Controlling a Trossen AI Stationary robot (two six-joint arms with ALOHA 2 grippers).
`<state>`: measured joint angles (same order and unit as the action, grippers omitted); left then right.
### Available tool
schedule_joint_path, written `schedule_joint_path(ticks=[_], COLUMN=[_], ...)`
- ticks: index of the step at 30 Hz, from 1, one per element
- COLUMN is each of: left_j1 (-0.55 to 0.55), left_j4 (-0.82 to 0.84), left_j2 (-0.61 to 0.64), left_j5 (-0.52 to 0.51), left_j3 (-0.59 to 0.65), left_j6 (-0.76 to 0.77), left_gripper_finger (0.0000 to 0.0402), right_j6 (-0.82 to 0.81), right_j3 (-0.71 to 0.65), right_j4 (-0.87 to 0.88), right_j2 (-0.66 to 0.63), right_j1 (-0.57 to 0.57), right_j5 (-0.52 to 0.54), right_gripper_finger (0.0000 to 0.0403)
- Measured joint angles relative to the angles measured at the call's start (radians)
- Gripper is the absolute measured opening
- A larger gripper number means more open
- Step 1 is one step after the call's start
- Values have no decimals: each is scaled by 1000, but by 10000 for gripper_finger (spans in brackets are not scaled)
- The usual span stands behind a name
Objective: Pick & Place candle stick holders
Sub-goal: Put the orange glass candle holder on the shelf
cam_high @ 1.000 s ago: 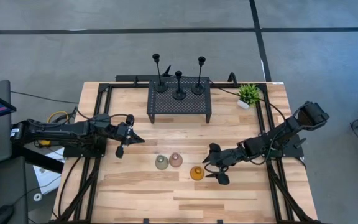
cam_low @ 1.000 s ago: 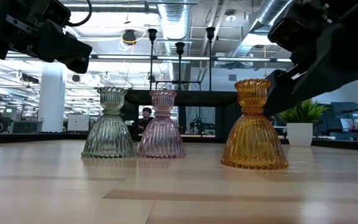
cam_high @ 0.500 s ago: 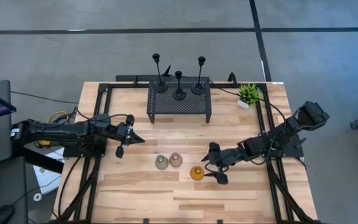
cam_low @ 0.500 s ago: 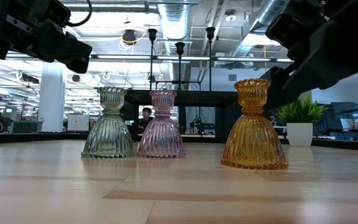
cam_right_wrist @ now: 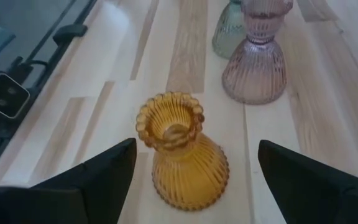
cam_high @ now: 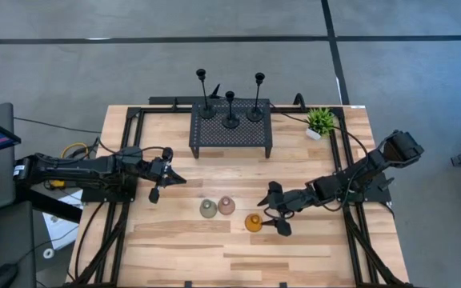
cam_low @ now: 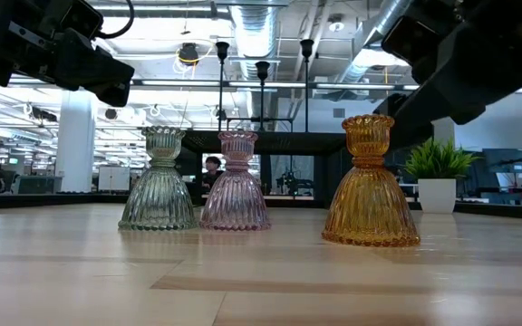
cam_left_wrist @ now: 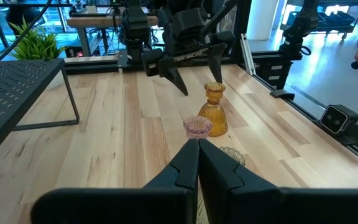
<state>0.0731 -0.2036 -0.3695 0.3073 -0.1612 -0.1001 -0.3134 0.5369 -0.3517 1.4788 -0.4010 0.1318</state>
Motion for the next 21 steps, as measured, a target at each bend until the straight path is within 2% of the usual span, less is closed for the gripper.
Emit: schedule_joint_path(ticks=[10, 15, 21], left_j1=[0, 0, 0], left_j4=[-6, -7, -7], left_j2=[0, 0, 0], left_j5=[0, 0, 0], left_j3=[0, 0, 0], left_j6=[0, 0, 0], left_gripper_finger=[10, 10, 10], right_j6=[-2, -2, -2], right_j3=[1, 3, 68], right_j4=[-5, -42, -49], right_j2=[20, 107, 184], right_j1=[-6, -21, -44], right_j5=[-3, -3, -3], right_gripper_finger=[327, 327, 327])
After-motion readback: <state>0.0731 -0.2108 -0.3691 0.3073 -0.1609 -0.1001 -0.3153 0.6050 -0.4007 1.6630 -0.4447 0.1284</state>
